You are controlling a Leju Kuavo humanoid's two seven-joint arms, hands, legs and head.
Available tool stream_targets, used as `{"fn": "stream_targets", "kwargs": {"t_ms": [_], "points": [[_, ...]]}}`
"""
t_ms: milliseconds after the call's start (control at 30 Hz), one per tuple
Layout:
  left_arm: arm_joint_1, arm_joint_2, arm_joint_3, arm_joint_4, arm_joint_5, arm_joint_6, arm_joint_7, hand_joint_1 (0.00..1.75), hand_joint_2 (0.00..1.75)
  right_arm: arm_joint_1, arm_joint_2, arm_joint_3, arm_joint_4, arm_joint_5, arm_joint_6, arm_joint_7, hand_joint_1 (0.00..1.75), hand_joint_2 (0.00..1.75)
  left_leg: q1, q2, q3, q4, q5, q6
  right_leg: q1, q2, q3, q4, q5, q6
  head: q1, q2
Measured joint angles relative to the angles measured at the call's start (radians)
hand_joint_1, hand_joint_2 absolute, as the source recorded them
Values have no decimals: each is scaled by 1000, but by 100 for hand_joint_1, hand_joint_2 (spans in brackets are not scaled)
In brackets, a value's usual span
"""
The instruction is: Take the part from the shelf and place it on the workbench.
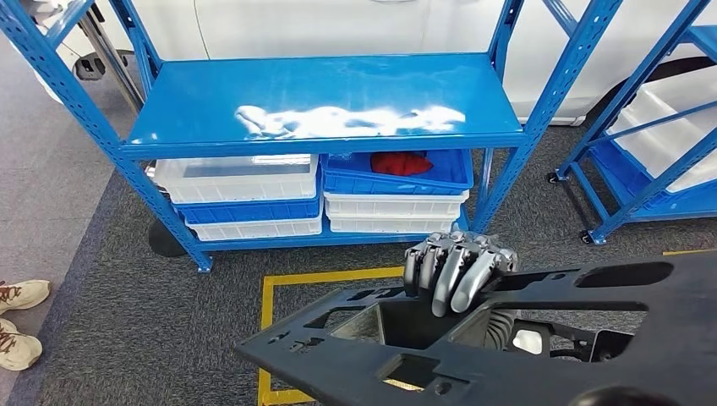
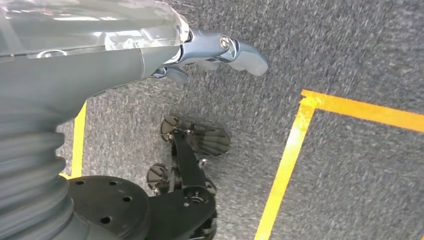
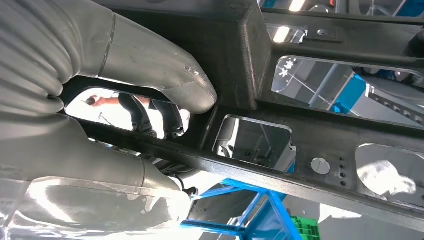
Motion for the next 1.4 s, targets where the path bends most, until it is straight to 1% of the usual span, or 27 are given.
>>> {"fn": "stream_targets", "kwargs": {"t_ms": [67,133,167,233,300,400,433,467,500,533,600,667,700,767,800,833,900,933,967,1000,1033,1067,1133,1167,1267,1333,1400], "points": [[-1,-1,0,0,-1,0,2,0,175,2,2,-9,-3,-2,14,0,175,175,-2,2,-4,11,-3,-4,3,-15,77,-135,58,-6,0,0],[-1,-3,0,0,-2,0,5,0,175,2,4,-18,-7,-3,25,0,175,175,-6,7,-9,22,-8,-12,8,-32,123,-229,81,-18,0,0],[0,-3,0,0,-2,0,8,0,175,2,5,-23,-8,0,28,0,175,175,-9,12,-11,25,-9,-16,11,-35,125,-240,78,-24,0,0],[0,-2,0,0,-3,0,15,0,175,5,8,-33,-14,16,33,0,175,175,-9,22,-14,27,-11,-26,10,-21,121,-244,84,-35,0,0],[-2,-1,0,0,-3,0,26,0,175,10,15,-46,-25,42,42,0,175,175,-7,18,-25,58,-39,-38,6,-10,119,-249,91,-47,0,0],[-1,0,0,0,-2,1,47,0,175,27,31,-62,-45,91,53,0,175,175,1,2,-98,237,-140,-54,3,8,111,-251,99,-56,0,0],[0,0,0,0,-1,1,54,0,175,35,35,-65,-51,104,56,0,175,175,3,1,-121,294,-161,-57,4,16,108,-250,100,-56,0,0],[1,0,1,0,0,2,58,0,175,41,39,-66,-55,116,58,0,175,175,4,0,-128,315,-161,-58,4,24,106,-248,102,-55,0,0],[1,1,1,0,1,2,60,0,175,45,43,-67,-58,124,59,0,175,175,6,-1,-116,298,-143,-58,3,34,104,-247,104,-53,0,0],[1,1,1,0,2,2,61,0,175,47,47,-67,-61,131,59,0,175,175,7,-7,-85,241,-110,-55,3,45,104,-246,105,-51,0,0],[1,3,2,0,4,2,62,0,175,46,54,-68,-68,137,57,0,175,175,9,-46,-11,95,-55,-47,3,65,101,-244,109,-45,0,0],[1,5,2,0,7,2,63,0,175,46,60,-67,-72,147,52,0,175,175,8,-80,21,23,-40,-39,0,82,95,-244,117,-33,0,0],[0,6,3,0,8,2,62,0,175,46,61,-64,-72,156,43,0,175,175,6,-80,22,18,-40,-36,-1,92,92,-246,122,-25,0,0],[-3,1,3,0,9,1,54,0,175,45,63,-54,-72,176,19,0,175,175,8,-59,23,8,-29,-26,-1,103,86,-247,126,-11,0,0],[-5,-1,3,0,10,1,48,0,175,42,63,-46,-72,184,6,0,175,175,11,-47,24,1,-21,-18,1,89,77,-231,113,-7,0,0],[-7,-5,3,0,10,0,42,0,175,37,63,-38,-71,188,-5,0,175,175,13,-34,23,-6,-15,-12,3,69,58,-193,87,-4,0,0],[-8,-8,3,0,10,0,35,0,175,28,62,-23,-68,191,-18,0,175,175,9,-8,17,-8,-10,-6,2,23,2,-63,12,-1,0,0],[-8,-10,3,0,11,0,34,0,175,27,62,-17,-66,191,-21,0,175,175,7,5,13,-6,-10,-6,1,14,-22,-3,-13,1,0,0],[-8,-11,3,0,11,0,33,0,175,26,62,-12,-64,191,-24,0,175,175,6,17,11,-4,-10,-6,0,9,-32,30,-22,3,0,0],[-8,-13,3,0,11,0,32,0,175,26,61,-8,-62,191,-26,0,175,175,6,29,9,-1,-10,-6,0,5,-21,22,-11,4,0,0],[-9,-15,3,0,11,0,32,0,175,25,61,-5,-61,190,-28,0,175,175,6,40,7,2,-11,-8,0,-1,10,-26,15,3,0,0],[-10,-17,3,0,11,0,31,0,175,23,60,-3,-60,189,-30,0,175,175,5,50,7,7,-13,-10,1,-17,55,-100,43,0,0,0],[-11,-20,3,0,12,0,29,0,175,17,59,1,-58,187,-32,0,175,175,0,66,6,16,-19,-19,7,-49,120,-216,74,-14,0,0],[-11,-20,3,0,12,2,26,0,175,14,58,4,-57,186,-35,0,175,175,-2,73,5,18,-21,-24,10,-57,131,-241,77,-22,0,0],[-13,-24,3,0,16,23,-5,0,175,1,44,24,-52,167,-63,4,175,175,-3,90,6,22,-25,-39,11,-32,125,-247,82,-41,0,0],[-14,-28,3,0,15,47,-33,0,175,-11,30,42,-47,151,-91,14,175,175,1,60,-12,69,-62,-50,6,-15,123,-253,90,-52,0,0],[-10,-32,3,0,14,70,-50,0,175,-17,23,63,-45,146,-122,31,175,175,6,17,-66,194,-132,-58,4,4,118,-254,95,-59,0,0]]}}
